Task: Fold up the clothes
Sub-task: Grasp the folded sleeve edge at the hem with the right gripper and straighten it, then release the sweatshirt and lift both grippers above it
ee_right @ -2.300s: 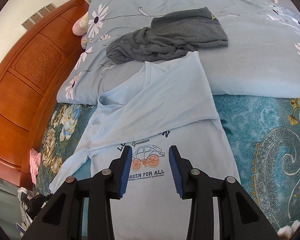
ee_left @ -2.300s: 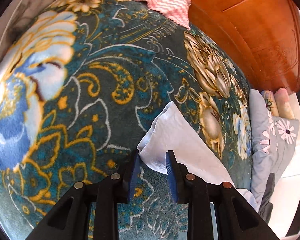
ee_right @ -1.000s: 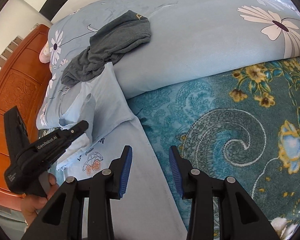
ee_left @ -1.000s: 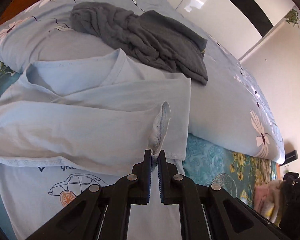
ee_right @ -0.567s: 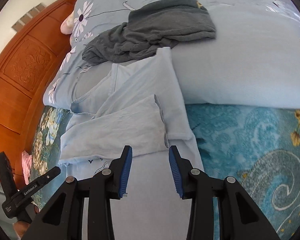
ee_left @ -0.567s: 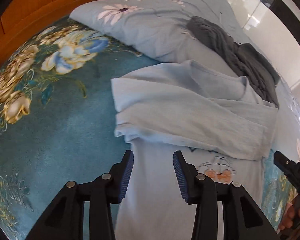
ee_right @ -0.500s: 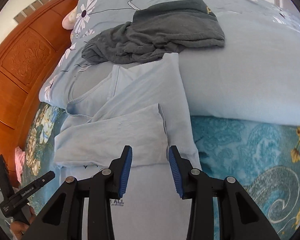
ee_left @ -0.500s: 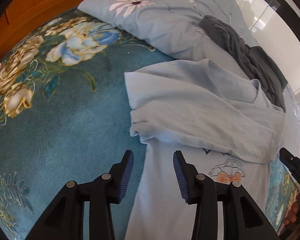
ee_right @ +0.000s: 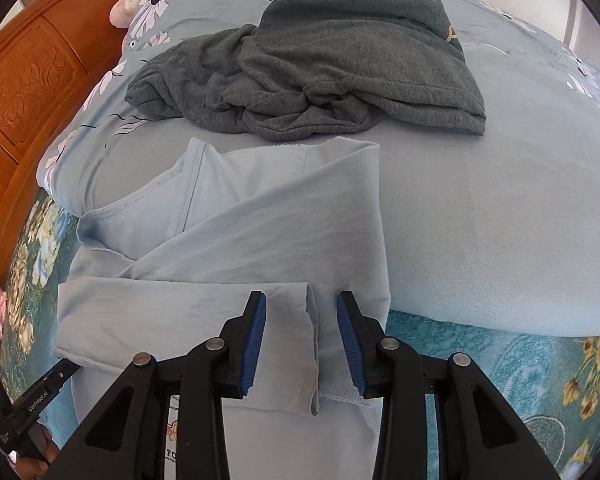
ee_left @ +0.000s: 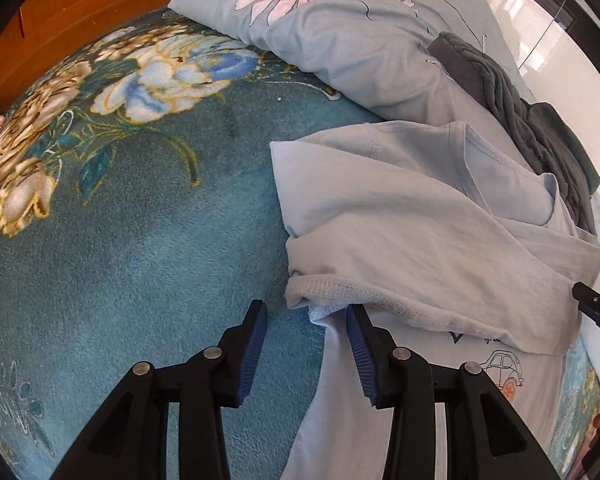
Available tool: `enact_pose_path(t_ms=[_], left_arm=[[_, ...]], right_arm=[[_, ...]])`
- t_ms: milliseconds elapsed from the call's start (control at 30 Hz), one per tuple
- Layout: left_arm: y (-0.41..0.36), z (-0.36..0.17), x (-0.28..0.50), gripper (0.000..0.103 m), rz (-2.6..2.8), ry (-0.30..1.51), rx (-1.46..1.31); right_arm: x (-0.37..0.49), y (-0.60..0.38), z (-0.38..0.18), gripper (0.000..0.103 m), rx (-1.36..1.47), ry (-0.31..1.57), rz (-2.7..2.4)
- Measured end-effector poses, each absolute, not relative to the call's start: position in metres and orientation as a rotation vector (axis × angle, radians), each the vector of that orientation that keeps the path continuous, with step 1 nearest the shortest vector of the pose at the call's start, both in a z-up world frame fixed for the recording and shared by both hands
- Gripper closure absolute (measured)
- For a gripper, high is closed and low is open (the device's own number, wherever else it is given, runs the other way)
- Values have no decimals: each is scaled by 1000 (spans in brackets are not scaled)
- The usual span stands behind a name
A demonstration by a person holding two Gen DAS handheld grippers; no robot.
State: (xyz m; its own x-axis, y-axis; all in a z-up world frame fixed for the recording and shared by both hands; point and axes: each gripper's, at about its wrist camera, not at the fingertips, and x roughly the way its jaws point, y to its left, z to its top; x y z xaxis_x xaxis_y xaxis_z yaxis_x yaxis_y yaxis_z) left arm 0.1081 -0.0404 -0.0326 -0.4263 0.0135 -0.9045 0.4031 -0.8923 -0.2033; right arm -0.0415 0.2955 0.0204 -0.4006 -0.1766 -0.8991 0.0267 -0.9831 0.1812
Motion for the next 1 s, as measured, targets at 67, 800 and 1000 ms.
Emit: enact_pose_path(t_ms=[67, 800, 1000], left_arm=[[-43, -32, 110, 58, -2398, 602, 1523], [-57, -30, 117, 56, -2365, 692, 1503], [-71, -30, 134, 55, -2387, 936, 1507]], right_arm=[[-41, 294, 19, 70, 1654, -214, -2517], [-65, 311, 58, 102, 1617, 42, -2640], [-62, 324, 68, 95, 1619, -42, -2647]])
